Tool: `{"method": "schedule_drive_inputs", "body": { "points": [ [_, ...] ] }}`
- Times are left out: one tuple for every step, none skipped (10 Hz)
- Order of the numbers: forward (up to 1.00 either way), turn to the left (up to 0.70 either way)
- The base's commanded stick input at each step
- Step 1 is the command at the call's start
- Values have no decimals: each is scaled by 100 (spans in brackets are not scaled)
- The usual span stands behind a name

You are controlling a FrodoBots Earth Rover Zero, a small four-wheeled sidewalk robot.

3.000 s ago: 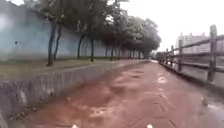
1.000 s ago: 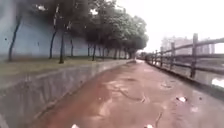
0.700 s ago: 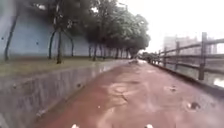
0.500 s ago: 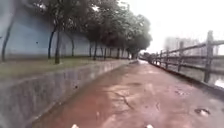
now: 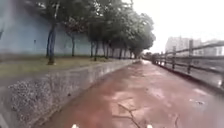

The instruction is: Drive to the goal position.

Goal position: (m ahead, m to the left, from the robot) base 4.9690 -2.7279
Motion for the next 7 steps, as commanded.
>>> {"method": "schedule_drive_inputs", "body": {
  "points": [
    [85, 2],
    [85, 2],
    [85, 2],
    [85, 2],
    [85, 2],
    [85, 2],
    [85, 2]
  ]
}}
